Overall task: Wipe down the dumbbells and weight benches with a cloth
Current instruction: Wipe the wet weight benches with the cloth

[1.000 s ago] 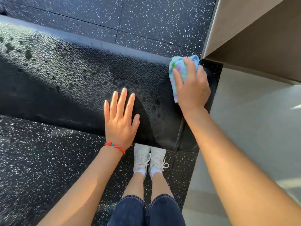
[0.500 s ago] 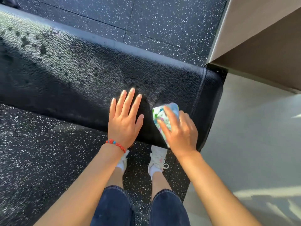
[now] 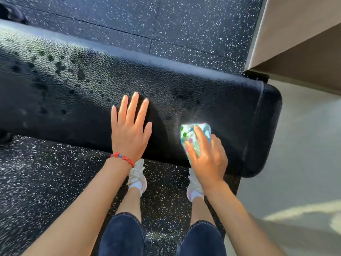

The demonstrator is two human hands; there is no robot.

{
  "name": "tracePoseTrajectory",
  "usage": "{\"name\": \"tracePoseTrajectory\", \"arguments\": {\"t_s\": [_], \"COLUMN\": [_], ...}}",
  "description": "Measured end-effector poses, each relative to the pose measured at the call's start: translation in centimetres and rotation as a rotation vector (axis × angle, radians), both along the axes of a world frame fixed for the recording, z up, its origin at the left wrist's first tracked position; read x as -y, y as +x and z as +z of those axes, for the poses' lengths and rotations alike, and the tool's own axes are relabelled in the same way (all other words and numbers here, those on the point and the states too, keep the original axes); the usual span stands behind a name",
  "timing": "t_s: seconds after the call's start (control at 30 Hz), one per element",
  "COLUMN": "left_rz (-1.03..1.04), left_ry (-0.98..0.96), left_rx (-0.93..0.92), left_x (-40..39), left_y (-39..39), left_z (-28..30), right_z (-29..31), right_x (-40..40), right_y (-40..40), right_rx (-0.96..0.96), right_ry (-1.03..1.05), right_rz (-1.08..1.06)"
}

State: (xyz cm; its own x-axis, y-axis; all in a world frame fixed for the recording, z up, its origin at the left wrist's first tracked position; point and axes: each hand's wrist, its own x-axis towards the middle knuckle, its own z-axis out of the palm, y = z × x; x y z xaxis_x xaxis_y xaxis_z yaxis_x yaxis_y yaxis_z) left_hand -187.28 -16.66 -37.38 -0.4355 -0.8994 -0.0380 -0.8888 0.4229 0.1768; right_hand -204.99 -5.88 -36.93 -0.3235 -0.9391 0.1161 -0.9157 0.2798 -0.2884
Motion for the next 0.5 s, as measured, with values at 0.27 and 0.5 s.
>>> {"name": "tracePoseTrajectory", "arguments": {"t_s": [0.27,0.5], "left_rz": [-0.021,-0.035], "left_ry": [-0.012,0.041], "left_rx": [-0.005,-0.051], "left_x": [0.0,0.3], "left_y": [0.5,0.8], "left_z": [-0.8,0.0], "right_z": [-0.3,-0.6], "right_x": [9.6,8.5], "right_y": [-1.6,2.0], "right_rx": [-0.044,-0.059], "right_ry": [-0.080,-0.118], "right_rz": [-0.142,-0.181]}}
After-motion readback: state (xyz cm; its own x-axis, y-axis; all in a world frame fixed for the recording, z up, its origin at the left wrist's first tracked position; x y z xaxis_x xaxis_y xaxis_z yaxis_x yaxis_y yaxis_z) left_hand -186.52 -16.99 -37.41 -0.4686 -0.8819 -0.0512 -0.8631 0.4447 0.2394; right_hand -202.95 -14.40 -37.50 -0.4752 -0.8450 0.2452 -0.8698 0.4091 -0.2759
